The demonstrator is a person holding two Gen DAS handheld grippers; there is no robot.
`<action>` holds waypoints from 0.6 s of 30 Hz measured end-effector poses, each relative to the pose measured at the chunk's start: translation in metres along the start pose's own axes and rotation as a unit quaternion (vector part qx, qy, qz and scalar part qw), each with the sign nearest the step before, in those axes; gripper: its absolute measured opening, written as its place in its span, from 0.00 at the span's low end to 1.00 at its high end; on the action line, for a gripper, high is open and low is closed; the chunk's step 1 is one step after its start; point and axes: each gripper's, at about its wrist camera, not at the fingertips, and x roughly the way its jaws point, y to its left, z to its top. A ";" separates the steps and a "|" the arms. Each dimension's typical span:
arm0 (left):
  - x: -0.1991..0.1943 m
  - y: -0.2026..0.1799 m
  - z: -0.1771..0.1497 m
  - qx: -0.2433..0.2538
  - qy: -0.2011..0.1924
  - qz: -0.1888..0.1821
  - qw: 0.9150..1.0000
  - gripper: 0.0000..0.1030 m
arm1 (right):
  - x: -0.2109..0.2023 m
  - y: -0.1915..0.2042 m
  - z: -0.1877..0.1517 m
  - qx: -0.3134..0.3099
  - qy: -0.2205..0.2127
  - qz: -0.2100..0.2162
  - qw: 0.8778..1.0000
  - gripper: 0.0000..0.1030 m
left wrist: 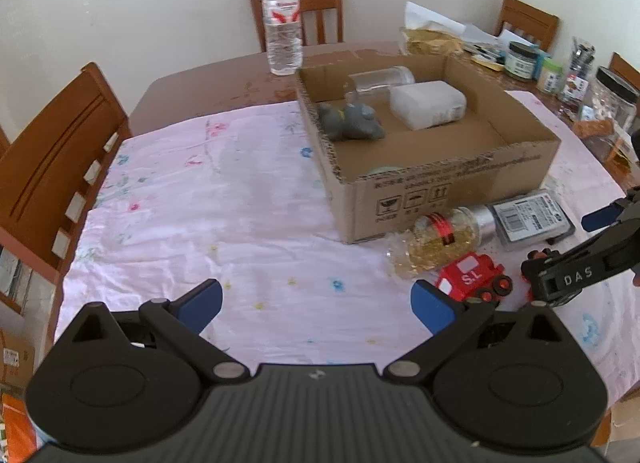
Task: Organize rigid objects
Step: 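Move the left tool to the red S.L train while the right approaches the black train, then close the left gripper on the red train while the right closes on the black train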
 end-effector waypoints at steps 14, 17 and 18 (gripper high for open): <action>0.015 -0.034 0.002 0.004 0.030 -0.031 0.999 0.97 | 0.006 -0.036 -0.036 0.028 -0.001 0.047 0.998 1.00; 0.021 -0.048 0.004 -0.012 0.037 -0.040 0.998 0.97 | 0.004 -0.041 -0.041 -0.004 -0.015 0.062 0.998 1.00; 0.024 -0.053 0.004 -0.018 0.042 -0.043 0.998 0.97 | 0.003 -0.042 -0.044 -0.012 -0.021 0.066 0.998 1.00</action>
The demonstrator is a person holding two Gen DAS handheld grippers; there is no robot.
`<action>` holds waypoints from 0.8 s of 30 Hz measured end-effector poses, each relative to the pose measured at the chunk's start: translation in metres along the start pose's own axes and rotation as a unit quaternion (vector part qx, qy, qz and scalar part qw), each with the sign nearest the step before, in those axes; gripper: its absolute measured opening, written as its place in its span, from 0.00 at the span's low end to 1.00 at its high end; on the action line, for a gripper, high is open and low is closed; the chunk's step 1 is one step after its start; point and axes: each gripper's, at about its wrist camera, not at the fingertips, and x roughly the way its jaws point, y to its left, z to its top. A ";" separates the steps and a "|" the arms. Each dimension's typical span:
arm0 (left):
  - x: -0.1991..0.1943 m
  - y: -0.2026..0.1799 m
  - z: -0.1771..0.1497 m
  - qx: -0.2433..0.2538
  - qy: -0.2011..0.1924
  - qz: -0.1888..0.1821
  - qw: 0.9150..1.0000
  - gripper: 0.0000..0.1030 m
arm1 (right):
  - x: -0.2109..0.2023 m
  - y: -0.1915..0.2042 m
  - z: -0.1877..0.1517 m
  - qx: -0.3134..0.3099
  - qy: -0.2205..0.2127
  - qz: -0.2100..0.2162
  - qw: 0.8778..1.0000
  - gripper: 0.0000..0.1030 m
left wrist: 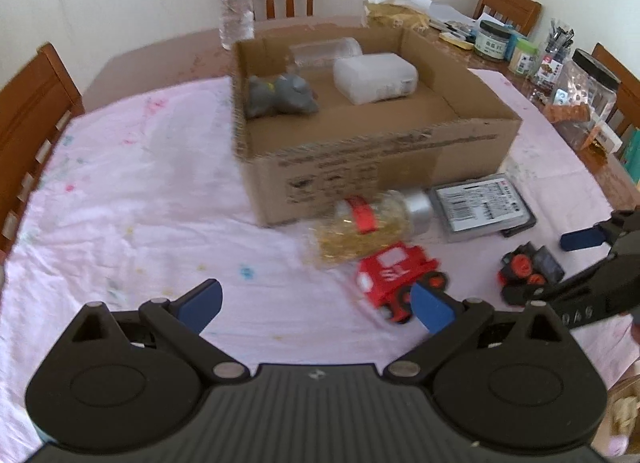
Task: Organize rigid objects
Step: 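Close the left gripper on the red train while the right closes on the black train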
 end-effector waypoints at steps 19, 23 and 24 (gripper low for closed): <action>0.054 -0.047 -0.004 -0.051 0.023 0.058 0.997 0.97 | -0.006 -0.012 -0.018 -0.068 -0.054 0.039 0.995 1.00; 0.049 -0.036 -0.014 -0.042 0.026 0.072 0.996 0.98 | -0.006 -0.012 -0.019 -0.069 -0.056 0.040 0.995 1.00; 0.047 -0.031 -0.016 -0.041 0.026 0.073 0.996 0.98 | -0.006 -0.012 -0.019 -0.069 -0.056 0.040 0.995 1.00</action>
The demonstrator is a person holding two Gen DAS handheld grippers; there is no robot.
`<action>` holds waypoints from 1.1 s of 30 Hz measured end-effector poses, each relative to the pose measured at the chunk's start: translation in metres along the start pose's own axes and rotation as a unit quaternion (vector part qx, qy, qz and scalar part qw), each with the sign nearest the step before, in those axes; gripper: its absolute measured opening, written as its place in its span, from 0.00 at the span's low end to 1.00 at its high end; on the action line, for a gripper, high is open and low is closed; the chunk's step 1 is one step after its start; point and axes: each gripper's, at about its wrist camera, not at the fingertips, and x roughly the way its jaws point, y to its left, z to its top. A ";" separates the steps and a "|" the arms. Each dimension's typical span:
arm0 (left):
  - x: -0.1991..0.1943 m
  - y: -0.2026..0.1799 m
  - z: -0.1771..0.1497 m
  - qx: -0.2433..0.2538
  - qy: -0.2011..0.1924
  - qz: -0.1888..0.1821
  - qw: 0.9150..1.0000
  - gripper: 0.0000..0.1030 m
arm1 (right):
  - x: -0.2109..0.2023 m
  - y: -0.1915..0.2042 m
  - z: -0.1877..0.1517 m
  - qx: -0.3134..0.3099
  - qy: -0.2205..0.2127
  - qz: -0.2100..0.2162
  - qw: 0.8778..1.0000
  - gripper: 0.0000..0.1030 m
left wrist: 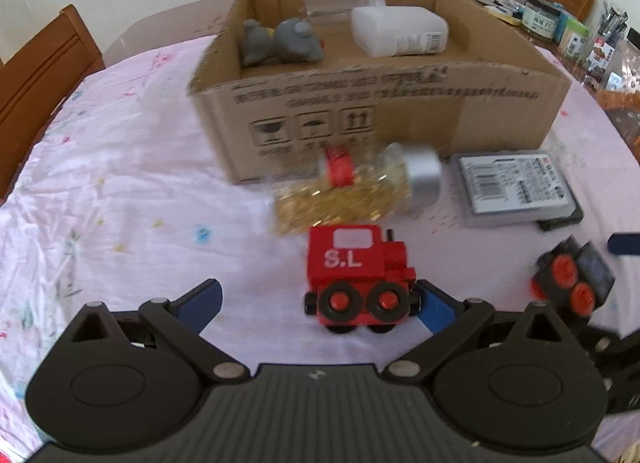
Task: Organize rigid objects
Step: 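Close the left gripper on the red train while the right closes on the black train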
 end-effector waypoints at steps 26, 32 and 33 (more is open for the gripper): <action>-0.005 0.038 -0.013 -0.032 0.005 -0.006 0.999 1.00 | -0.002 0.013 0.006 0.007 0.021 0.003 1.000 1.00; 0.000 0.039 -0.007 -0.050 -0.005 0.001 0.999 0.99 | -0.001 0.023 0.006 -0.012 0.014 0.009 1.000 1.00; 0.001 0.039 -0.006 -0.055 -0.005 0.006 0.998 0.98 | -0.001 0.023 0.007 -0.013 0.013 0.010 1.000 1.00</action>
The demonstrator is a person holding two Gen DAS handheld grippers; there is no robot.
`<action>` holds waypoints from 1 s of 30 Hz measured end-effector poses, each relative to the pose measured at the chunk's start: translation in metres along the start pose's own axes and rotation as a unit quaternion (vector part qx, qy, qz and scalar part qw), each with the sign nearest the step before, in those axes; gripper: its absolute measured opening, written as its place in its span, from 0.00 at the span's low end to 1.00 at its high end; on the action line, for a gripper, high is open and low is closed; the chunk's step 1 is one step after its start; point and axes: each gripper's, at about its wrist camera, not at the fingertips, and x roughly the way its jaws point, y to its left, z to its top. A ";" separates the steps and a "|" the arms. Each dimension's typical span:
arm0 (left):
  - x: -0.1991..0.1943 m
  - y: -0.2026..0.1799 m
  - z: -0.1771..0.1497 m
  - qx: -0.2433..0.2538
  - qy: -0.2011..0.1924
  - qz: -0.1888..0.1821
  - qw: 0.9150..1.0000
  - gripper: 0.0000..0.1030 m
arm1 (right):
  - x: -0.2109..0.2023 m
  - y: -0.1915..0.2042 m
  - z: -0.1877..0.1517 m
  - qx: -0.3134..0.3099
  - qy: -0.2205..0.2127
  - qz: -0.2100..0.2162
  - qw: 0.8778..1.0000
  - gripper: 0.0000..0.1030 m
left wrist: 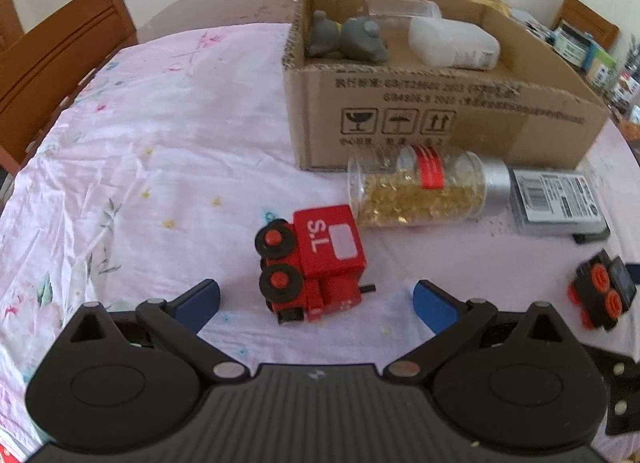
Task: Organize rigid objects
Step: 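Close the left gripper on the red train while the right closes on the black train, then carry the black train into the box and open the right gripper while the left holds the red train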
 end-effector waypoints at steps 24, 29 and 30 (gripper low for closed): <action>0.000 -0.001 0.014 -0.028 -0.016 0.009 0.999 0.62 | -0.004 0.007 0.009 -0.005 -0.011 0.001 1.000 0.64; 0.000 0.000 0.016 -0.028 -0.017 0.009 0.999 0.56 | -0.002 0.008 0.012 0.003 -0.011 -0.006 1.000 0.63; 0.000 0.001 0.016 -0.028 -0.018 0.010 0.999 0.52 | -0.003 0.008 0.012 0.004 -0.011 -0.007 1.000 0.61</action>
